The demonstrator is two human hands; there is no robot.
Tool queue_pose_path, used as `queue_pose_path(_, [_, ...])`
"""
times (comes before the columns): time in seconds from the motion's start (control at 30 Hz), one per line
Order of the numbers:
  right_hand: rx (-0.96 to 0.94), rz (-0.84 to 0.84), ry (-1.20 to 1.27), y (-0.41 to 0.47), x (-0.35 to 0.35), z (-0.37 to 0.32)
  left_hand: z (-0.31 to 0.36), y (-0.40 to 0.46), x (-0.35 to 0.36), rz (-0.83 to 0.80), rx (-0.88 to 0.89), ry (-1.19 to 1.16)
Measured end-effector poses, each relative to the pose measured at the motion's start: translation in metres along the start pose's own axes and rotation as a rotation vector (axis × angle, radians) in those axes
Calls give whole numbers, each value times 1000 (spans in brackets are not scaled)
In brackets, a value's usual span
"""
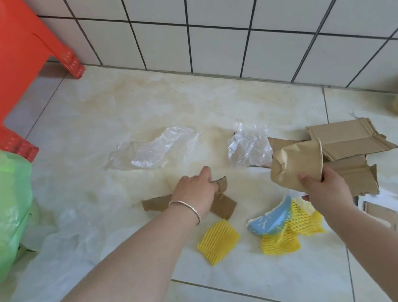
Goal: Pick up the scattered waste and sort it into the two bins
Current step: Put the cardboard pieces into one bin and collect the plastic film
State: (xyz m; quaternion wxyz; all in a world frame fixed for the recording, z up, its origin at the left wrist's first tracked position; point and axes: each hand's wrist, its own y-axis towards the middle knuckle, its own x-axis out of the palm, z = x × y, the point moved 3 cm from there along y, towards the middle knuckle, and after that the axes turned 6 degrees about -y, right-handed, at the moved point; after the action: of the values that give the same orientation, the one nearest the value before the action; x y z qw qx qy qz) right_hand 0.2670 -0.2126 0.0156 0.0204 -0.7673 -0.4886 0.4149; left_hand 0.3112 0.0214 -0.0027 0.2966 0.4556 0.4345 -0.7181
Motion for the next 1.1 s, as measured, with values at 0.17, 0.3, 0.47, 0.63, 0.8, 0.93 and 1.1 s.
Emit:
queue_pose_path(0.17, [-10, 33, 5, -4, -7, -5, 22, -14, -6, 113, 36, -188])
queue_pose_path(0.3, [4, 141, 58, -5, -34, -16, 34, -23, -18, 259, 66, -429])
queue_pose_path(0.47, [45, 201, 143, -5, -89, -18, 42, -23, -37, 407, -132, -736])
queue_pose_path(0.63, [95, 309, 254, -9, -160, 5, 65, -8, -64, 501, -308, -908])
queue_pose_path(0.8, [226, 382, 361, -8, -205, 54, 97, 14, -110, 576, -245, -992])
queue_pose_path(0.93, [261, 240, 279, -2, -197, 93, 123, 36, -126, 537, -183, -971])
queue_pose_path(1.1, [5, -95, -289, 15, -135, 124, 158, 63, -117, 399, -199, -936])
